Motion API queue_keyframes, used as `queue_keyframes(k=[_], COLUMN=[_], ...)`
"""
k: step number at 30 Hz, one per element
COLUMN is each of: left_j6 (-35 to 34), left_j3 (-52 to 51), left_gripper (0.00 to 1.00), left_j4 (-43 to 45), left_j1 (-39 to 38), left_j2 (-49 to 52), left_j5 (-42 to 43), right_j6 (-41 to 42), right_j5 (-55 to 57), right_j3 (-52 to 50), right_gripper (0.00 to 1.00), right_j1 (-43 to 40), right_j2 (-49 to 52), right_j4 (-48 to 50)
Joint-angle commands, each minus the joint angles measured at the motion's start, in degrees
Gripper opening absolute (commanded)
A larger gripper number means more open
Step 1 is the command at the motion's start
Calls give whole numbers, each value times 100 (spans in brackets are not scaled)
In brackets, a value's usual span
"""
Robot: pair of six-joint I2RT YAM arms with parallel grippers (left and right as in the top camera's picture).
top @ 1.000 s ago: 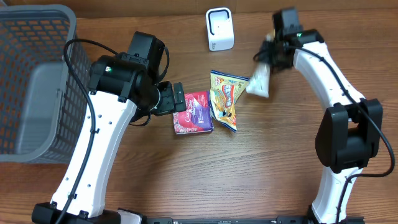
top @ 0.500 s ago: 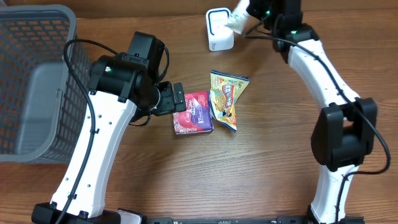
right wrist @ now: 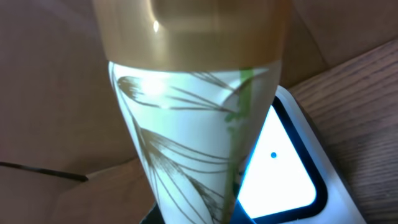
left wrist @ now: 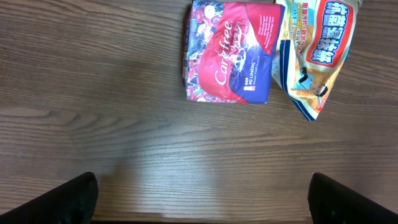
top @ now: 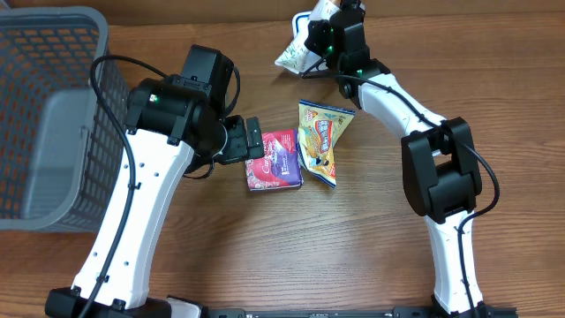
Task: Scan the item barcode
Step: 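Hold the white tube's barcode in front of the scanner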
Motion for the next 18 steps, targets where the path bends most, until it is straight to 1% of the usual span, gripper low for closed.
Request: queue_keyframes(k=[1, 4, 8, 18], left_j6=[90, 90, 90, 90], left_j3=[79, 79, 79, 79], left_gripper=[100, 100, 100, 100], left_j4=[9, 9, 9, 9], left_j1=[-4, -4, -4, -4], left_j2=[-63, -63, -63, -63], left_j5=[-39, -39, -39, -39], right_j6=[278, 260, 190, 673], right_j5=[155, 210, 748, 645], right_j3=[232, 236, 245, 260], right_gripper=[4, 4, 4, 4], right_j1=[-28, -57, -133, -374], right_j2=[-216, -216, -216, -216], right_j4=[142, 238, 313, 313])
